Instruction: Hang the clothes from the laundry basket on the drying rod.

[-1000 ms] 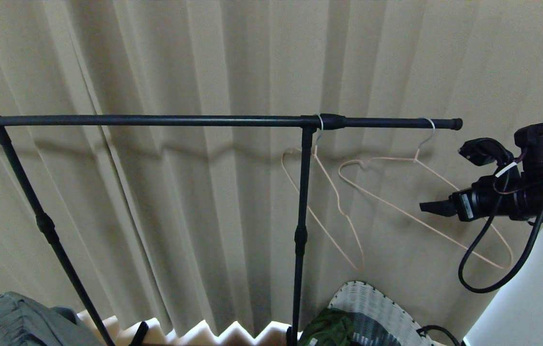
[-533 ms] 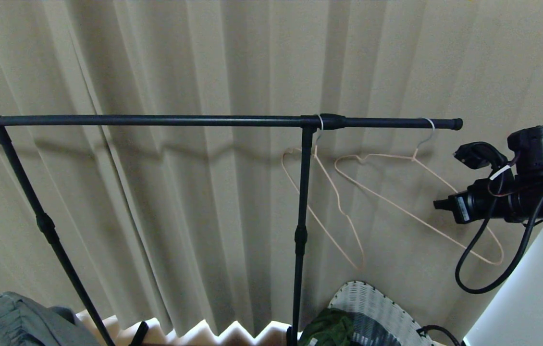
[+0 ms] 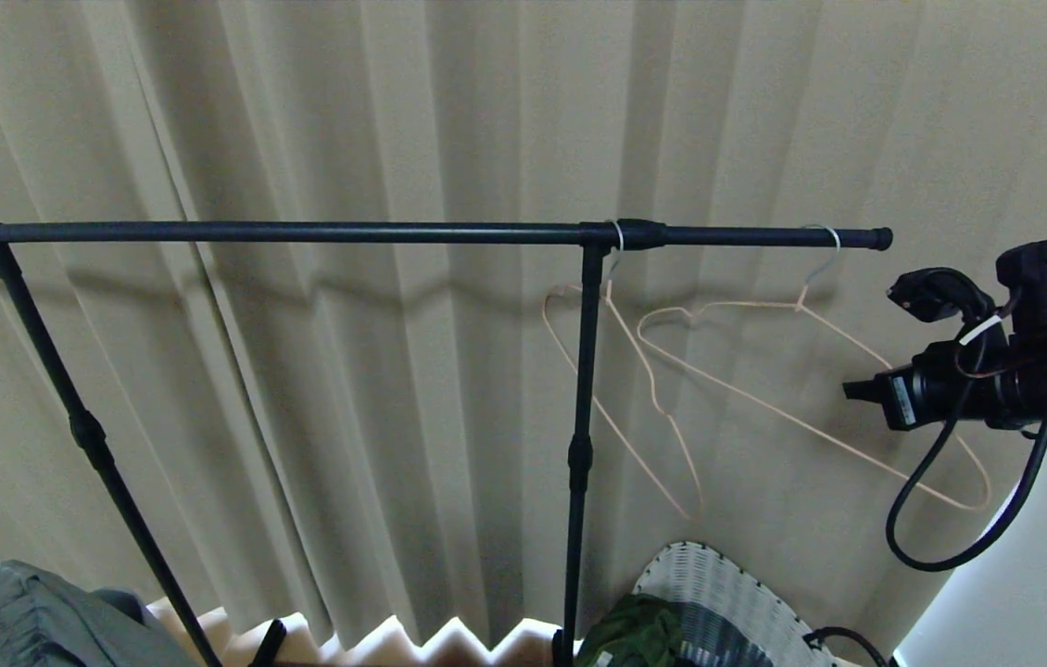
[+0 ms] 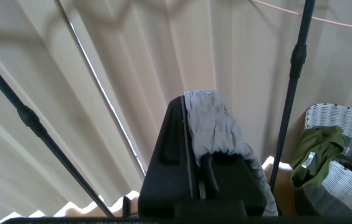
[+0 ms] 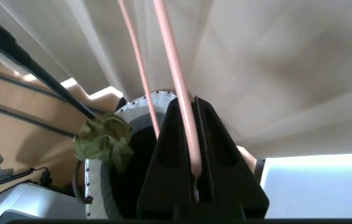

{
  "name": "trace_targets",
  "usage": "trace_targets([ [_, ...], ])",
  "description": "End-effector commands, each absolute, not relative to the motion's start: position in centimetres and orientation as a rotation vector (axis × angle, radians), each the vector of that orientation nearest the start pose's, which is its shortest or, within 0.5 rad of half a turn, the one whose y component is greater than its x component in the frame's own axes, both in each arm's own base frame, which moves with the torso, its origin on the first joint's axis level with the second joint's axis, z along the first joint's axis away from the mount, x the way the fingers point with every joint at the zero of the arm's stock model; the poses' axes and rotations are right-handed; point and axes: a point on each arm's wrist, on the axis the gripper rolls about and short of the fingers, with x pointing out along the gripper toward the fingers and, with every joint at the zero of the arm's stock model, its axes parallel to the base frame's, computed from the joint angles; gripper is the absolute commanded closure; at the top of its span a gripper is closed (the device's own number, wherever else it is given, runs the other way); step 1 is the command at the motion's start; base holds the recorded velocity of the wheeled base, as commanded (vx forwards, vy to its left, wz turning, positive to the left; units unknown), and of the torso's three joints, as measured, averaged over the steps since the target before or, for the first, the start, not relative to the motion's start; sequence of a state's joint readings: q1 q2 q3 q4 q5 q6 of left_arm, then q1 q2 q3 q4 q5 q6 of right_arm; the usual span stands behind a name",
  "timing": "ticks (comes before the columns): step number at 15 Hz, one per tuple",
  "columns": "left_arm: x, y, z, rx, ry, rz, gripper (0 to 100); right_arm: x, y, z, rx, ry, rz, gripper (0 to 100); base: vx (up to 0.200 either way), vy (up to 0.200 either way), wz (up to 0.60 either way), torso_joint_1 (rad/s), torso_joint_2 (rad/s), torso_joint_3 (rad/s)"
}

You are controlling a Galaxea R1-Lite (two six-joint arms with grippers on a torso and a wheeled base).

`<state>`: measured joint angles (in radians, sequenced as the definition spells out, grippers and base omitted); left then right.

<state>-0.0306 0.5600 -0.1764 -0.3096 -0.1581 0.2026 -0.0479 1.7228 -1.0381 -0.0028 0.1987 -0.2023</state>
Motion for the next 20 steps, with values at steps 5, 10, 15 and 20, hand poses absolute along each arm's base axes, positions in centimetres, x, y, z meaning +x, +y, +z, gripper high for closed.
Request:
trace_targets([
  [5, 3.8, -0.5, 15.7, 0.197, 0.053, -0.194, 100, 28.0, -0.9, 18.8, -0.133, 0.502, 0.200, 100, 0.000, 0.000, 0.00, 0.000, 0.00, 0.000],
  [10, 3.8, -0.5, 15.7, 0.199, 0.051, -0.194, 100, 24.3, -1.0, 19.6, -0.134, 0.454, 0.186, 100, 0.000, 0.000, 0.00, 0.000, 0.00, 0.000],
  [15, 3.8, -0.5, 15.6, 0.197, 0.056, -0.194, 100, 22.0, -1.3, 19.4, -0.131, 0.453, 0.164, 100, 0.000, 0.000, 0.00, 0.000, 0.00, 0.000],
  [20, 3.9, -0.5, 15.6, 0.197, 0.058, -0.193, 100, 21.0, -2.2, 19.2, -0.114, 0.459, 0.117, 100, 0.000, 0.000, 0.00, 0.000, 0.00, 0.000],
])
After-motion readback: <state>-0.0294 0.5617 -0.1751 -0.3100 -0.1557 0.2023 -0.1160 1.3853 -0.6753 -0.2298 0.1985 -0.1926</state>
